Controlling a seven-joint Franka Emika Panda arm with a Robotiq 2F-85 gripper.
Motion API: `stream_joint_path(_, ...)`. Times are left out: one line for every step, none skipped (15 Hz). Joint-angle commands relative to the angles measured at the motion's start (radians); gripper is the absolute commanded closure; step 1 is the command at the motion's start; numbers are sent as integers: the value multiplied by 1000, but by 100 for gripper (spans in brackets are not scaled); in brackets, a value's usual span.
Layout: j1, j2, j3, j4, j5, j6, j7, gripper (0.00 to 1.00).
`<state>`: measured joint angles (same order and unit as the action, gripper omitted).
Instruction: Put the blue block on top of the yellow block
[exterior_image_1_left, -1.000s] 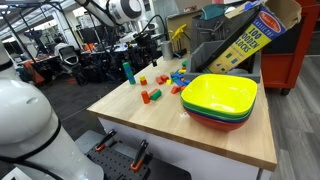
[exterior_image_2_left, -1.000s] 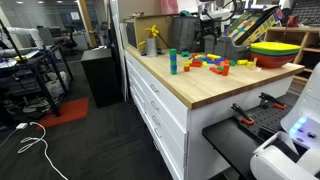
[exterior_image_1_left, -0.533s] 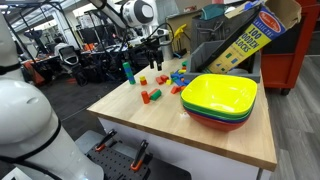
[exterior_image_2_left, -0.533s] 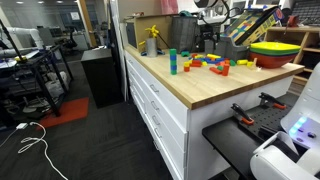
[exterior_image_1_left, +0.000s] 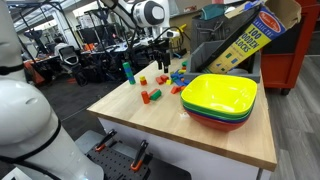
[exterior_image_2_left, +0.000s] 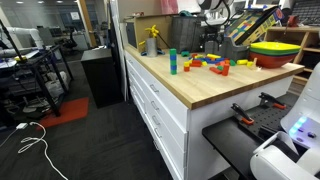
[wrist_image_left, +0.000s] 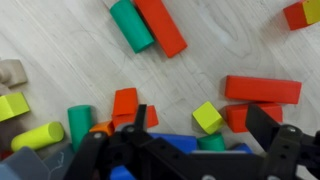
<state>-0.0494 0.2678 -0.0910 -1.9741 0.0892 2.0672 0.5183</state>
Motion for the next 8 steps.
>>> stream_joint_path(-15,20,-24,20,50,-4,16,0)
stream_joint_path(-19,25,-28,21,60,1,12,0)
stream_joint_path(-20,33,-33,25,62,2,16,0)
stream_joint_path(-21,41,-38,28,64,5,20,0)
stream_joint_path(-21,51,-41,31,68,12,26,0)
stream_joint_path(-22,60,-44,36,70,17,29,0)
stream_joint_path(-22,72,-47,43,71,21,34,0)
stream_joint_path(-22,84,-50,50,69,28,39,0)
